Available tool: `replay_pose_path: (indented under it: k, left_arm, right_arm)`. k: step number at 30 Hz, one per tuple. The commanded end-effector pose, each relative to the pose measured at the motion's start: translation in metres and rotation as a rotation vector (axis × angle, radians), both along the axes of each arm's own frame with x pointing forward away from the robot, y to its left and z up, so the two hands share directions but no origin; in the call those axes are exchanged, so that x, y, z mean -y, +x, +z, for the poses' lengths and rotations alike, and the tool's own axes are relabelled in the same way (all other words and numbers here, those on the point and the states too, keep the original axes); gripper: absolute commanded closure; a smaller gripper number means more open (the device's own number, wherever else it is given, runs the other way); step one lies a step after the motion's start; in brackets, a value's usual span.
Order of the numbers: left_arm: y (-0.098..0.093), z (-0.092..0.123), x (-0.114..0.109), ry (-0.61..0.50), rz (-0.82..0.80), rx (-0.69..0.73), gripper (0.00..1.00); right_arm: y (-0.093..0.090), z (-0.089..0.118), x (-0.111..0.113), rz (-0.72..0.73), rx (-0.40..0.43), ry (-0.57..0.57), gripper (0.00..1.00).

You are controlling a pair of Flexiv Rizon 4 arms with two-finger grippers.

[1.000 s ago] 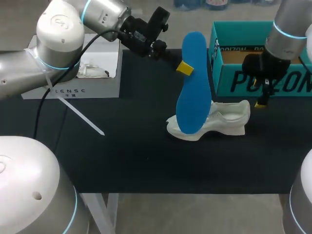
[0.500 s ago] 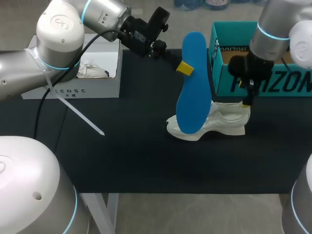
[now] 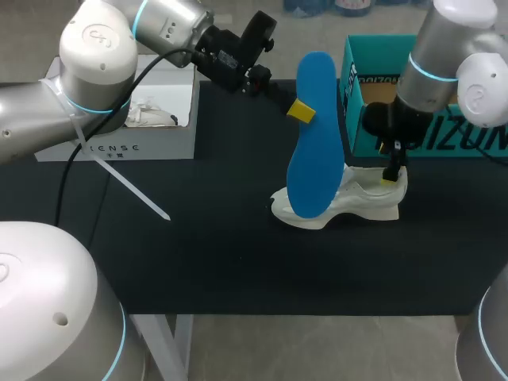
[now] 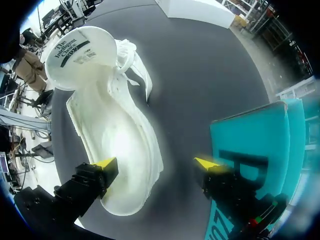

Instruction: Take the shoe out of the shoebox, open the shoe tongue, remove and reinsert the insole, then place the shoe into the shoebox

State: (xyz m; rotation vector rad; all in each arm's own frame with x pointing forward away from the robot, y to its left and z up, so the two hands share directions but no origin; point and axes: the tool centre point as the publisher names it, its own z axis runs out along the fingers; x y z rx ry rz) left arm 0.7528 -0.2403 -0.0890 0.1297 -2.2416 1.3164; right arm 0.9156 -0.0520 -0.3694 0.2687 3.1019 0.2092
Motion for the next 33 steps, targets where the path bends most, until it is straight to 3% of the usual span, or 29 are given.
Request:
replay_pose_path:
  k: [1,9,10,11,13,14,24,33]
  left_arm:
    - [0.000,0.000,0.000,0.003,0.000,0.001,1.00]
    - [0.000,0.000,0.000,0.003,0.000,0.001,1.00]
    - [0.000,0.000,0.000,0.003,0.000,0.001,1.00]
    - [0.000,0.000,0.000,0.003,0.000,0.001,1.00]
    - [0.000,0.000,0.000,0.003,0.000,0.001,1.00]
    - [0.000,0.000,0.000,0.003,0.000,0.001,1.00]
    - [0.000,0.000,0.000,0.003,0.000,0.001,1.00]
    - [0.000,0.000,0.000,0.003,0.000,0.001,1.00]
  right_arm:
    - [0.012,-0.014,-0.007,0.003,-0.016,-0.004,0.00]
    - [0.014,-0.028,-0.012,0.006,-0.054,0.003,0.00]
    - [0.014,-0.030,-0.013,0.006,-0.056,0.003,0.07]
    - [0.013,-0.031,-0.015,0.008,-0.059,0.002,0.45]
    - [0.013,-0.033,-0.017,0.012,-0.064,-0.001,0.90]
    - [0.012,-0.034,-0.017,0.012,-0.068,-0.002,1.00]
    - [0.005,-0.041,-0.016,0.003,-0.090,-0.011,1.00]
    - [-0.007,-0.012,-0.009,-0.008,-0.067,-0.017,1.00]
